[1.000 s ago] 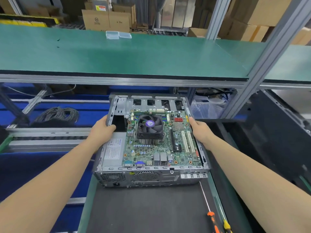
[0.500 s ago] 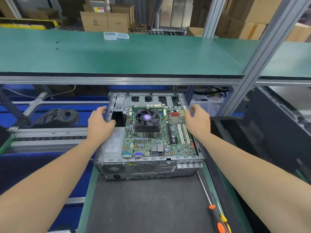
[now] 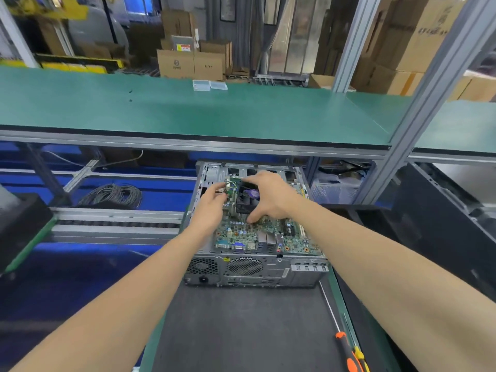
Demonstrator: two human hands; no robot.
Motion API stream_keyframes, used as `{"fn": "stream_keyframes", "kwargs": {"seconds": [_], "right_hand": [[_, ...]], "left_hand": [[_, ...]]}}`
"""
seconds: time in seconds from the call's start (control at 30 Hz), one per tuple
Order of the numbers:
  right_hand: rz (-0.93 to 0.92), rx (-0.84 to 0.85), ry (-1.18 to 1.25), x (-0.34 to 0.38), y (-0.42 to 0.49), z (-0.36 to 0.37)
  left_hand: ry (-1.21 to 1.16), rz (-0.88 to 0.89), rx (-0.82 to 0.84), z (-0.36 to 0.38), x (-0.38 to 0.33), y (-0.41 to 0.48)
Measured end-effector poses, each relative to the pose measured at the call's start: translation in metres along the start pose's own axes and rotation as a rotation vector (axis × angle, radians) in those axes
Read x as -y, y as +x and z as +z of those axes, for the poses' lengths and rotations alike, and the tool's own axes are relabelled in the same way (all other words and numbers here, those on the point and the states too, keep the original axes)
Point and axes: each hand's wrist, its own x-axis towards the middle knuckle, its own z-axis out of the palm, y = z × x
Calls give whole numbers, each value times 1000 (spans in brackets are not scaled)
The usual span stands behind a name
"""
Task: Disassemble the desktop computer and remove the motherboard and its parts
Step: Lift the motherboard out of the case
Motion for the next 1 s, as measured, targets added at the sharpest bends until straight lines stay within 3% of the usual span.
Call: {"fn": "stream_keyframes", "kwargs": {"seconds": [0.13, 0.3, 0.53, 0.8, 1.0], "right_hand": [[-14, -88, 25, 15, -24, -20], [-58, -111, 0, 52, -77, -28], [-184, -43, 137, 81, -158, 27], [-288, -85, 88, 90, -231, 100], [-232, -4, 79, 82, -246, 157]], "left_hand": [[-114, 100, -48, -7, -14, -15], [-183, 80, -144, -18, -23, -62], [-64, 55, -328, -18, 13, -165], [25, 70, -455, 2, 81, -260], [130, 46, -354, 12, 130, -267]]}}
